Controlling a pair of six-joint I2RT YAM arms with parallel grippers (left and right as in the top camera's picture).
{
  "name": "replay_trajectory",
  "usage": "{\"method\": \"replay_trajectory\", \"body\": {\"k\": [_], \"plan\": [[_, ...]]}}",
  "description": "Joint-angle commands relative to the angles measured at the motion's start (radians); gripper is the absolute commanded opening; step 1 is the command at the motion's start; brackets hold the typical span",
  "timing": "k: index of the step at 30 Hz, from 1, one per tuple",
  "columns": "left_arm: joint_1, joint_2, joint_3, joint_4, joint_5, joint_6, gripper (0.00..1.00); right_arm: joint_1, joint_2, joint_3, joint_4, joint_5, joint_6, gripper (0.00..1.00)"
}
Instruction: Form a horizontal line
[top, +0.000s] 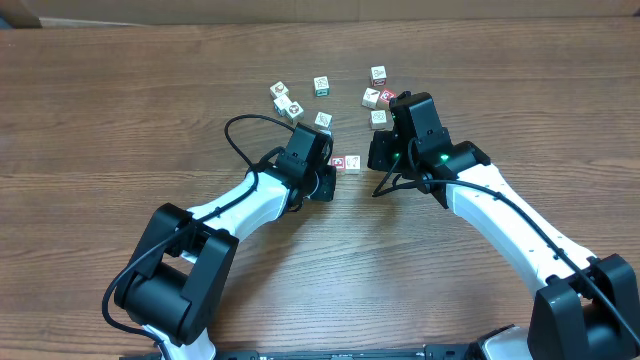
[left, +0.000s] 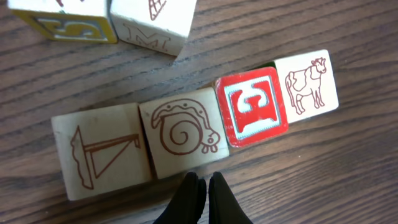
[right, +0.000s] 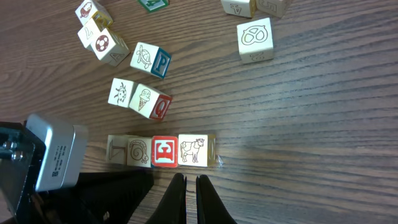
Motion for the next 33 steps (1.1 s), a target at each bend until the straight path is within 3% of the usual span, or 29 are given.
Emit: {"method": "replay_trajectory", "body": {"k": [1, 33], "plan": [[-0.002, -0.005, 0.01, 0.004, -0.025, -0.018, 0.04, -0.004, -0.015, -0.002, 0.003, 0.005, -0.006, 0.04], [-0.002, 0.002, 0.01, 0.026, -0.029, -0.019, 0.04, -0.004, -0.015, -0.002, 0.003, 0.005, -0.006, 0.04]]}}
